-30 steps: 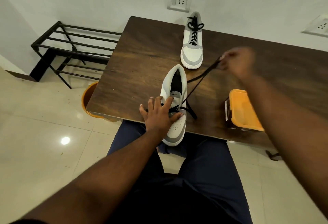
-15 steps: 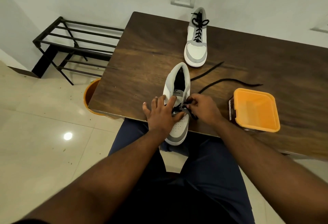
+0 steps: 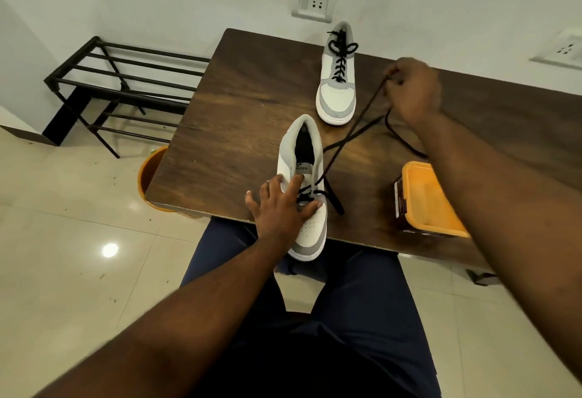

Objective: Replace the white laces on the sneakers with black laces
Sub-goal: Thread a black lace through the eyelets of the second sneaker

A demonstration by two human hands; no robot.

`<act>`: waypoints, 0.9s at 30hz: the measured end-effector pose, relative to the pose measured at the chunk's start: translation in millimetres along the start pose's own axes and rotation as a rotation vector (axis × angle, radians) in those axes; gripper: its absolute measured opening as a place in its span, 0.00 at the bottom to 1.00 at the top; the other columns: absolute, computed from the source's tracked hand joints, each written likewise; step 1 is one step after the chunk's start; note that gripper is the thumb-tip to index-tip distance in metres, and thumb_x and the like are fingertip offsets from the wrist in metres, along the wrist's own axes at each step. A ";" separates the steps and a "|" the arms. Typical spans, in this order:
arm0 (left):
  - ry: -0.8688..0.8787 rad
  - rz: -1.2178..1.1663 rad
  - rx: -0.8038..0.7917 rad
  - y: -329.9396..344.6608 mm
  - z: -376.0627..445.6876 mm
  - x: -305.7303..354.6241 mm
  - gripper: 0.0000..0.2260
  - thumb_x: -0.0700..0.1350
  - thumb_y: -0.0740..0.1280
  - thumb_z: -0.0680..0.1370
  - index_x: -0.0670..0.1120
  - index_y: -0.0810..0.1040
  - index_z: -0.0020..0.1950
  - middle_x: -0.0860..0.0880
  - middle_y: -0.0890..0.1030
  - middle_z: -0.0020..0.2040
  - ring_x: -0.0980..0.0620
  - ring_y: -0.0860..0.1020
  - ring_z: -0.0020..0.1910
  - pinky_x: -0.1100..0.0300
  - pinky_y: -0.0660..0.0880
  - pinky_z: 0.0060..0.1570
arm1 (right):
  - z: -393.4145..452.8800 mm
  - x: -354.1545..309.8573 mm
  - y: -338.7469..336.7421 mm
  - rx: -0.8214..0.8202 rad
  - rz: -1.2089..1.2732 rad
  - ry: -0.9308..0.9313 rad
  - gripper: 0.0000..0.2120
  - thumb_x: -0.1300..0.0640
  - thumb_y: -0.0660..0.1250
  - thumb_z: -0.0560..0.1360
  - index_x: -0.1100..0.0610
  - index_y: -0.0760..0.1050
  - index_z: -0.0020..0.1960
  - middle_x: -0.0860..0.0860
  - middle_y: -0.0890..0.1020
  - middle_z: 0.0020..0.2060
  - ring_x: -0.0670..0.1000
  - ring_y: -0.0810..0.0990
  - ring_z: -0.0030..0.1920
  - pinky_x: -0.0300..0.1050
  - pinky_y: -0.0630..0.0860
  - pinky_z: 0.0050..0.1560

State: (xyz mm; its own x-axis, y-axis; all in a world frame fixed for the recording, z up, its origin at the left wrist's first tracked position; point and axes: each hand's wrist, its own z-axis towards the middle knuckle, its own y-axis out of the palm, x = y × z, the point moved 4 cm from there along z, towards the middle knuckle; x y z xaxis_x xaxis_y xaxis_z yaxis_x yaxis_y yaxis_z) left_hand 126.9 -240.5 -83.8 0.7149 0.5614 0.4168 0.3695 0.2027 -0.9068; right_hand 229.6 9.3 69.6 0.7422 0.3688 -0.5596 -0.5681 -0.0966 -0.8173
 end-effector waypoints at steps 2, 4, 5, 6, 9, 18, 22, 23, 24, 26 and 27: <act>-0.009 -0.013 0.010 -1.3 -0.9 -1.5 0.29 0.72 0.59 0.73 0.63 0.62 0.71 0.48 0.66 0.71 0.45 0.64 0.71 0.36 0.50 0.70 | -22.2 7.9 31.7 -0.094 0.200 0.114 0.26 0.63 0.66 0.74 0.47 0.68 0.68 0.51 0.84 0.42 0.53 0.85 0.39 0.49 0.81 0.47; -0.016 -0.029 0.011 -2.0 -2.3 -1.6 0.30 0.72 0.58 0.73 0.63 0.60 0.72 0.48 0.65 0.72 0.45 0.64 0.72 0.35 0.51 0.70 | -59.9 17.3 61.1 -0.242 0.293 0.191 0.31 0.62 0.68 0.75 0.47 0.60 0.73 0.54 0.83 0.42 0.54 0.84 0.42 0.56 0.81 0.48; -0.018 -0.061 -0.005 -1.9 -2.5 -1.2 0.30 0.71 0.58 0.74 0.65 0.58 0.73 0.48 0.64 0.73 0.45 0.63 0.72 0.35 0.51 0.70 | -84.0 21.0 73.2 -0.321 0.300 0.221 0.31 0.59 0.68 0.76 0.47 0.59 0.73 0.53 0.82 0.43 0.53 0.82 0.44 0.53 0.79 0.46; -0.020 -0.116 -0.033 -0.9 -2.7 -0.9 0.31 0.71 0.58 0.74 0.67 0.54 0.74 0.48 0.61 0.74 0.45 0.62 0.73 0.35 0.52 0.70 | -110.4 23.3 84.0 -0.407 0.297 0.240 0.30 0.57 0.68 0.77 0.47 0.58 0.73 0.52 0.81 0.45 0.51 0.81 0.46 0.49 0.77 0.45; -0.024 -0.320 -0.118 3.3 -8.1 0.0 0.32 0.69 0.55 0.76 0.74 0.36 0.72 0.48 0.52 0.78 0.46 0.56 0.76 0.36 0.53 0.70 | -171.3 32.4 105.9 -0.538 0.288 0.243 0.24 0.53 0.68 0.77 0.48 0.61 0.68 0.52 0.80 0.44 0.50 0.80 0.44 0.46 0.75 0.42; -0.111 -1.035 -0.129 -19.0 -41.6 -7.4 0.13 0.46 0.57 0.84 0.45 0.81 0.54 0.49 0.83 0.49 0.54 0.81 0.51 0.55 0.77 0.54 | -221.2 -11.3 81.6 -0.686 0.913 0.347 0.10 0.70 0.62 0.78 0.61 0.80 0.49 0.56 0.84 0.44 0.52 0.84 0.42 0.43 0.80 0.40; -0.141 -1.182 -0.457 -19.6 -55.4 1.3 0.23 0.59 0.51 0.81 0.50 0.79 0.62 0.52 0.84 0.56 0.56 0.79 0.60 0.62 0.73 0.61 | -208.2 -24.0 77.8 -0.648 1.043 0.425 0.09 0.69 0.63 0.78 0.65 0.80 0.54 0.60 0.84 0.49 0.54 0.84 0.40 0.45 0.82 0.36; -0.119 -1.180 -0.478 -20.0 -56.1 1.8 0.24 0.61 0.51 0.79 0.51 0.79 0.63 0.52 0.83 0.57 0.56 0.79 0.60 0.61 0.73 0.61 | -205.8 -27.0 77.3 -0.626 1.066 0.452 0.09 0.68 0.64 0.77 0.65 0.80 0.54 0.60 0.84 0.50 0.53 0.84 0.40 0.45 0.82 0.35; -0.100 -1.187 -0.478 -21.6 -55.3 1.7 0.24 0.61 0.52 0.79 0.50 0.80 0.61 0.51 0.84 0.57 0.55 0.79 0.60 0.60 0.73 0.61 | -202.8 -27.6 76.8 -0.593 1.096 0.483 0.08 0.68 0.64 0.77 0.65 0.80 0.54 0.60 0.84 0.51 0.53 0.84 0.40 0.44 0.82 0.34; -0.071 -1.177 -0.406 -29.8 -53.0 -0.9 0.20 0.55 0.59 0.80 0.42 0.82 0.50 0.47 0.85 0.47 0.52 0.80 0.50 0.60 0.73 0.55 | -195.8 -25.1 75.4 -0.503 1.147 0.556 0.07 0.69 0.64 0.77 0.64 0.79 0.52 0.60 0.84 0.50 0.53 0.84 0.41 0.45 0.81 0.31; -0.069 -1.171 -0.337 -36.4 -51.9 -2.7 0.17 0.51 0.61 0.80 0.39 0.81 0.44 0.46 0.83 0.39 0.51 0.80 0.44 0.60 0.74 0.51 | -192.4 -20.1 74.7 -0.449 1.119 0.572 0.06 0.68 0.65 0.77 0.62 0.79 0.51 0.60 0.84 0.48 0.52 0.84 0.40 0.46 0.82 0.31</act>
State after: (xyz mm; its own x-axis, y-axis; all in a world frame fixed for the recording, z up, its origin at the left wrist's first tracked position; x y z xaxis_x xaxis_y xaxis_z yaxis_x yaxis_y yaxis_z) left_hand 142.4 -290.9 -48.6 -0.1830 0.2226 0.9576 0.9121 0.4020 0.0809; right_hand 240.6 -183.2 -6.7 0.0626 -0.5347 -0.8427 -0.8817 -0.4253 0.2043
